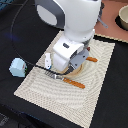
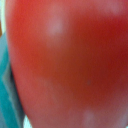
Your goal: Interact with the objects in diverse but meaningful ways.
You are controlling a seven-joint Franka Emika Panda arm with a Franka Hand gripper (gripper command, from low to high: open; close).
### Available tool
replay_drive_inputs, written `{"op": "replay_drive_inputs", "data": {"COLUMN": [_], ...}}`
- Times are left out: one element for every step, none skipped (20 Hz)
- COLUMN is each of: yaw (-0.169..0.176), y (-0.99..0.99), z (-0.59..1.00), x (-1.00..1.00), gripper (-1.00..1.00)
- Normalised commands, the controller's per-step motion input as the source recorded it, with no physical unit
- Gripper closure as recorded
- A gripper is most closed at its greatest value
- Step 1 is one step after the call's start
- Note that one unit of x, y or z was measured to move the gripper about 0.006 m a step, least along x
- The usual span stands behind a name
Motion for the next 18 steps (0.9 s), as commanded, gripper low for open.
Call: {"op": "replay_drive_inputs", "data": {"yaw": [0.0, 0.0, 0.0, 0.0, 0.0, 0.0, 0.0, 0.0, 0.0, 0.0, 0.0, 0.0, 0.0, 0.0, 0.0, 0.0, 0.0, 0.0], "y": [0.15, 0.2, 0.23, 0.22, 0.21, 0.22, 0.2, 0.23, 0.35, 0.54, 0.65, 0.67, 0.74, 0.78, 0.83, 0.84, 0.87, 0.92], "z": [0.12, 0.37, 0.58, 0.56, 0.51, 0.43, 0.32, 0.35, 0.49, 0.69, 0.79, 0.77, 0.73, 0.68, 0.61, 0.53, 0.45, 0.37], "x": [-0.15, -0.09, -0.07, -0.17, -0.2, -0.21, -0.21, -0.25, -0.19, 0.0, 0.0, 0.0, 0.06, 0.05, 0.03, 0.0, 0.0, 0.0], "gripper": [-1.0, -1.0, -1.0, -1.0, -1.0, -1.0, -1.0, -1.0, -1.0, -1.0, -1.0, -1.0, -1.0, -1.0, -1.0, -1.0, -1.0, -1.0]}}
